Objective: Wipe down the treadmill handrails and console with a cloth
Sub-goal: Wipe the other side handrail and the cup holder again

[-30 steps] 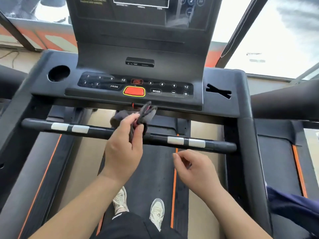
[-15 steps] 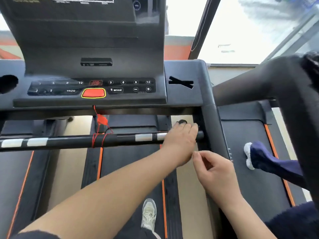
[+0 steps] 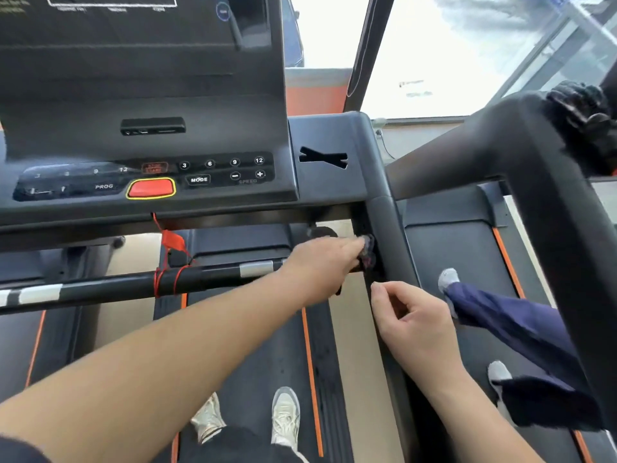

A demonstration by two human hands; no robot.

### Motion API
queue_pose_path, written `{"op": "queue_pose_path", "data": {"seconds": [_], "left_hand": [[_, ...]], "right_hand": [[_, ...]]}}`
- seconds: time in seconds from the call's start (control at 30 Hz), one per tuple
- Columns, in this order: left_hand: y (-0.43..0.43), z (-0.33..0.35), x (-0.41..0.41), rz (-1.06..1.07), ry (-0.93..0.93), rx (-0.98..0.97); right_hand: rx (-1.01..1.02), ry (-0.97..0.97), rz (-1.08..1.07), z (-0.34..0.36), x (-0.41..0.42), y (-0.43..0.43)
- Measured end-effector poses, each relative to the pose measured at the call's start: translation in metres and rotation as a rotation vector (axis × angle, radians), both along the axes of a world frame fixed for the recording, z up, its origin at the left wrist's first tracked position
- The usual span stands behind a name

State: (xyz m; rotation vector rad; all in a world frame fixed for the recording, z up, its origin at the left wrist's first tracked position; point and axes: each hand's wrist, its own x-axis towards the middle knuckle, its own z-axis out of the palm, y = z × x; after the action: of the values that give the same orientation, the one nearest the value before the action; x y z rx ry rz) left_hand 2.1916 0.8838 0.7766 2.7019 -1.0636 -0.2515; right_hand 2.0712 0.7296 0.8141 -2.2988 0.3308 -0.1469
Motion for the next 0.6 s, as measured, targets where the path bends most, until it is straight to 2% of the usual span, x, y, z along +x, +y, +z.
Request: {"op": "queue_pose_path", "data": {"seconds": [0.07,0.13,0.2,0.3,0.33,0.4,0.53,0.57,0.6], "left_hand": [[-0.025,0.019,0.016,0.166,0.220,0.048],[-0.035,0.023,0.010,0.246,0.262,0.038],[-0.026,0.009,-0.016,0.207,0.093,0.013],[0.004,-0.020,-0.046,0.017,-0.154,0.022],[0.011,-0.022,-0.041,-0.036,-0.179,0.005],[0.010,-0.013,-0.022,-0.056,-0.061,0.005],[-0.026,0.014,0.009,0.252,0.241,0.074],[-0.029,0.015,0.001,0.267,0.226,0.070],[-0.026,0.014,-0.016,0.242,0.117,0.023]], "right_hand": [[0.029,0.015,-0.010,0.001,0.000,0.002],[0.049,0.024,-0.019,0.003,0.000,0.004],[0.068,0.023,-0.020,0.005,0.001,0.003],[0.034,0.013,-0.024,0.008,0.001,0.002],[0.024,0.017,-0.022,0.009,0.002,0.002],[0.026,0.029,-0.012,0.012,0.004,0.003],[0.054,0.008,0.009,0.021,0.011,0.009],[0.065,0.008,0.008,0.023,0.014,0.011],[0.073,0.010,0.007,0.023,0.016,0.012]]}}
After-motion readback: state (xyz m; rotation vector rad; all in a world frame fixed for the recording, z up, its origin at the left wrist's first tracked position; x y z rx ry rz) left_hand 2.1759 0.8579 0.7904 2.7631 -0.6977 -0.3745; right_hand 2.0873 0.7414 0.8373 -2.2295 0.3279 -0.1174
